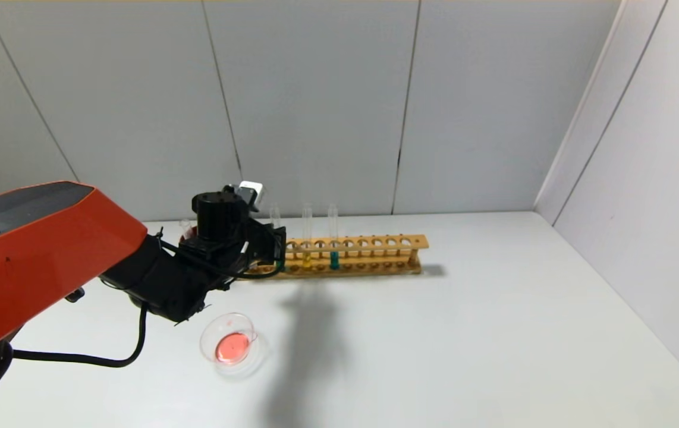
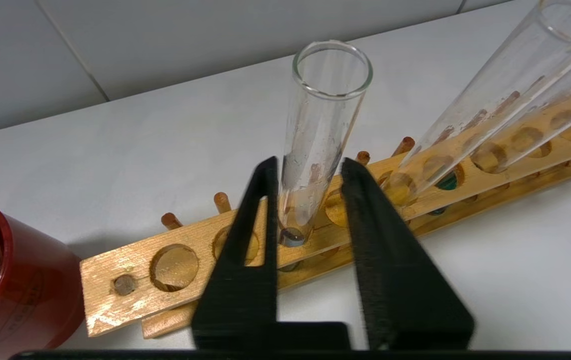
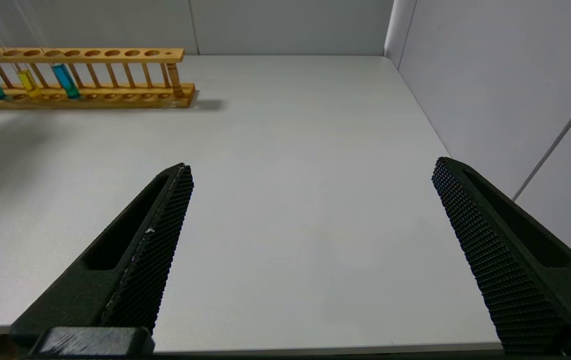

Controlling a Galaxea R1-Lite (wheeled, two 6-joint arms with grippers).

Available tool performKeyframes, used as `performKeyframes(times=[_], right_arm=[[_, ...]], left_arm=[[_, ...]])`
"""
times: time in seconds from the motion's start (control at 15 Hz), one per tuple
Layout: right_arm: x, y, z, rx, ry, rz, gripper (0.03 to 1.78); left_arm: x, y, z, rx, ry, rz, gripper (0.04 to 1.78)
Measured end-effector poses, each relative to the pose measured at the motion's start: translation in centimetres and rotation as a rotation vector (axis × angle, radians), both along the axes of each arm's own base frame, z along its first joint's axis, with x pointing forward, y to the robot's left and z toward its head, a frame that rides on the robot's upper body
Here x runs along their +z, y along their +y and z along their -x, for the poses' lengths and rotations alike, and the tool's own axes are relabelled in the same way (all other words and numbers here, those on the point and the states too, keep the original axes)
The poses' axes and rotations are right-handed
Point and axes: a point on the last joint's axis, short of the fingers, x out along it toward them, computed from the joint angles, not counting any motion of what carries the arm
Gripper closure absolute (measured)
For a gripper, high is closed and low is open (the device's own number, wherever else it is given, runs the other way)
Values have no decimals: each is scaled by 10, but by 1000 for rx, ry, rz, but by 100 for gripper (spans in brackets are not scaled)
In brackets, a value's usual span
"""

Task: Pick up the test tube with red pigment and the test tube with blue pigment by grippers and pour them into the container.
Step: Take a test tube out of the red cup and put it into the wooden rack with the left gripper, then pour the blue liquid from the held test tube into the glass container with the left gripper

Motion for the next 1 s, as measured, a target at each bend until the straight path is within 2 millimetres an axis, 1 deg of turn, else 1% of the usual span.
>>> performKeyframes(times=[0.07,0.13,0.53,0.67,1.0], right_arm=[[0,0,0,0,0,0,6],[0,0,0,0,0,0,6],[0,0,0,0,0,0,6],[0,0,0,0,0,0,6],[0,0,0,0,0,0,6]], left_arm=[[0,-1,0,-1,1,-1,151],[-1,-2,0,-2,1,-1,152],[0,-5,2,-11,0,-1,152],[6,-5,2,-11,-16,4,152],[31,-3,8,-8,-38,7,152]])
